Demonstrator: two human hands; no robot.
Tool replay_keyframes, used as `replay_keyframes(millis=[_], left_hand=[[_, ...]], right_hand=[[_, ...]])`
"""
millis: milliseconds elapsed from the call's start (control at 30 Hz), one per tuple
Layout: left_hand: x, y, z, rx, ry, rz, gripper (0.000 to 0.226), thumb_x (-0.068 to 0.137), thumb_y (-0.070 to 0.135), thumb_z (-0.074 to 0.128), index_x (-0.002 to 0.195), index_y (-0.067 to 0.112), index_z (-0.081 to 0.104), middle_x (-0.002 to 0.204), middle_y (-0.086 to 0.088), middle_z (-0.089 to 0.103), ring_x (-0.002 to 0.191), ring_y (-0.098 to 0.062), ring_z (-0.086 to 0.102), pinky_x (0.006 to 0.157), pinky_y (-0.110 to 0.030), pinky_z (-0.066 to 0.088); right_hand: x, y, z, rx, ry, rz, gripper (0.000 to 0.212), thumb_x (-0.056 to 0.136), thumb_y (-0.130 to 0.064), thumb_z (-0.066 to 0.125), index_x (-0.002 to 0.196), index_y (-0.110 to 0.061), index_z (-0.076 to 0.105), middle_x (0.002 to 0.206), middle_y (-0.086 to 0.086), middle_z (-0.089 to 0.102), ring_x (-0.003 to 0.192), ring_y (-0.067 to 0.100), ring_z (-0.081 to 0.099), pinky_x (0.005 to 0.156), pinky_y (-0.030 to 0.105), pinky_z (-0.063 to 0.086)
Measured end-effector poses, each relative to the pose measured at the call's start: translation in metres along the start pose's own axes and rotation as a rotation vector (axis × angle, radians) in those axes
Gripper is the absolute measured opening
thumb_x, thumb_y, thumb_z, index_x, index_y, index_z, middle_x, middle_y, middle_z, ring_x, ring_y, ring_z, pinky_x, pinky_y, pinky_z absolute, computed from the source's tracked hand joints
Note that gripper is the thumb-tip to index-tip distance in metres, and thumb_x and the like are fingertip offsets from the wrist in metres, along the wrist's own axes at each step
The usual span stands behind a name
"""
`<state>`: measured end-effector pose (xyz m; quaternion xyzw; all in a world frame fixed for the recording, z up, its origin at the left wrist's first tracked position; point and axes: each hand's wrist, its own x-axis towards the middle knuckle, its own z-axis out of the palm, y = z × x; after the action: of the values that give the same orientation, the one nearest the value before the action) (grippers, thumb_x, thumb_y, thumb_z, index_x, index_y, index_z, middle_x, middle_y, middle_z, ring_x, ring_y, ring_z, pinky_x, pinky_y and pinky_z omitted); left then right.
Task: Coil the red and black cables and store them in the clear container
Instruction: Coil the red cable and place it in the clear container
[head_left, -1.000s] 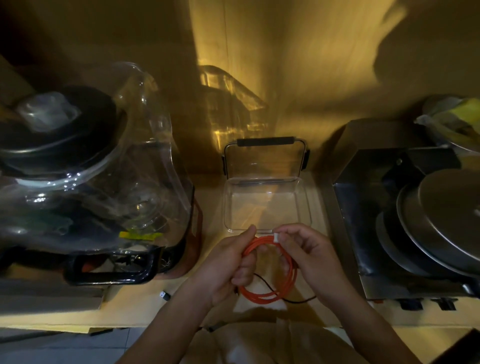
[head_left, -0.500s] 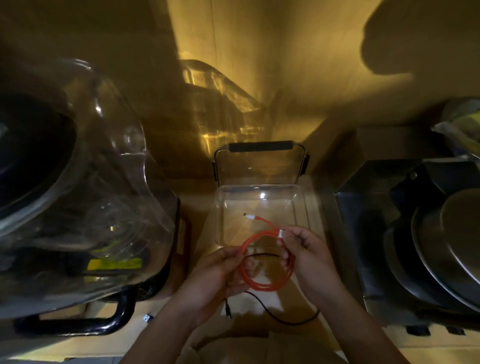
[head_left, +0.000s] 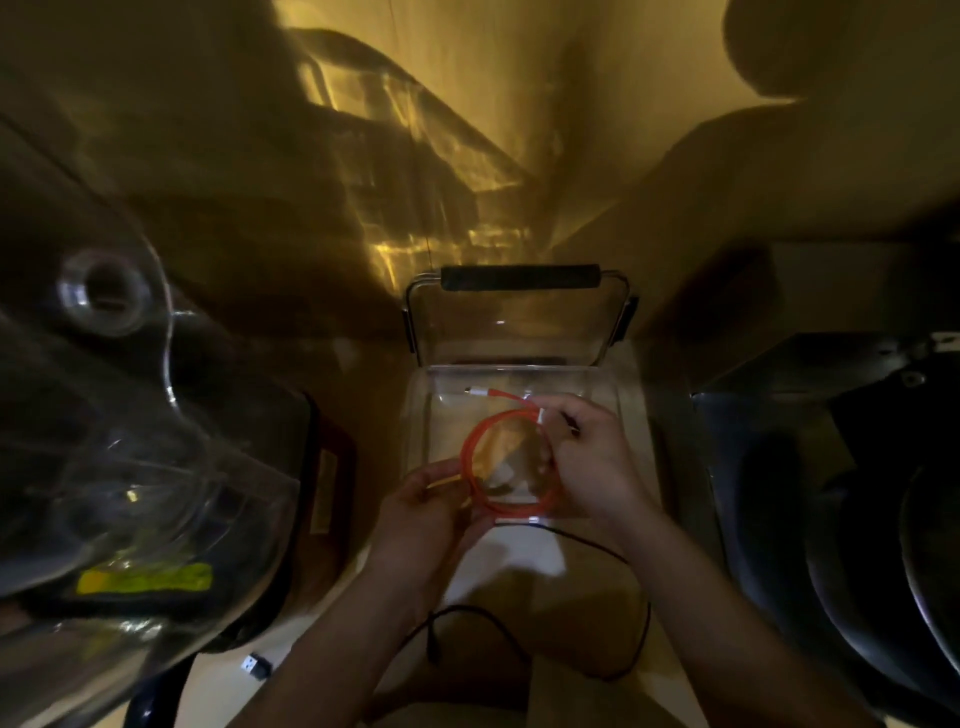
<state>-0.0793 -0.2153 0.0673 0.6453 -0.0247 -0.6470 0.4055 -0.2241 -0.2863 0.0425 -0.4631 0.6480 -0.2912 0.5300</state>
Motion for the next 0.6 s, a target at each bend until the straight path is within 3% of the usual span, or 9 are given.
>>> replay_keyframes(millis=[67,167,267,400,500,600], left_hand=[[0.013,0.002,0.006,-0.038,0.047,-0.016,0.023,0.093,-0.001,0.055,0.115,0.001,0.061,0.084,-0.015,0.073,0.064,-0.018,0.071,0.051,-0.024,0.056],[0.029,0.005,0.011,-0.057,0.096,-0.039,0.023,0.095,0.002,0.051,0.117,0.0,0.061,0.097,-0.018,0.071,0.082,-0.024,0.067,0.062,-0.029,0.055],[0.045,0.003,0.013,0.0,0.139,-0.079,0.021,0.094,0.009,0.053,0.11,0.002,0.066,0.096,-0.018,0.071,0.084,-0.027,0.064,0.069,-0.034,0.052],[0.062,0.004,0.017,-0.013,0.185,-0.177,0.018,0.093,0.014,0.053,0.095,0.002,0.065,0.081,-0.014,0.06,0.072,-0.024,0.056,0.065,-0.035,0.042],[0.07,0.007,0.017,-0.098,0.168,-0.253,0.016,0.092,0.02,0.056,0.09,0.008,0.067,0.078,-0.01,0.065,0.075,-0.024,0.058,0.07,-0.037,0.045],[0.076,0.009,0.014,-0.139,0.127,-0.307,0.022,0.088,0.027,0.061,0.103,0.012,0.068,0.091,-0.011,0.067,0.084,-0.029,0.06,0.077,-0.041,0.048]], right_hand=[[0.015,0.001,0.004,0.007,-0.001,0.01,0.024,0.101,-0.01,0.048,0.098,-0.021,0.069,0.071,-0.006,0.065,0.051,0.001,0.061,0.045,0.015,0.048],[0.035,0.008,0.01,-0.09,-0.043,0.023,0.022,0.102,-0.015,0.048,0.107,-0.019,0.068,0.086,0.002,0.07,0.065,0.01,0.066,0.048,0.017,0.051],[0.052,0.016,0.019,-0.13,-0.101,0.017,0.022,0.102,-0.014,0.048,0.105,-0.022,0.069,0.082,-0.006,0.066,0.07,0.009,0.063,0.05,0.015,0.047],[0.072,0.028,0.034,-0.27,-0.124,-0.046,0.022,0.099,-0.011,0.052,0.108,-0.017,0.071,0.101,0.001,0.07,0.09,0.017,0.066,0.069,0.025,0.052],[0.082,0.034,0.044,-0.337,-0.102,-0.069,0.027,0.098,-0.011,0.052,0.112,-0.018,0.073,0.112,0.003,0.072,0.1,0.02,0.067,0.08,0.028,0.052],[0.086,0.038,0.054,-0.347,-0.086,-0.046,0.025,0.098,-0.01,0.052,0.109,-0.018,0.074,0.112,0.003,0.073,0.098,0.017,0.065,0.08,0.027,0.049]])
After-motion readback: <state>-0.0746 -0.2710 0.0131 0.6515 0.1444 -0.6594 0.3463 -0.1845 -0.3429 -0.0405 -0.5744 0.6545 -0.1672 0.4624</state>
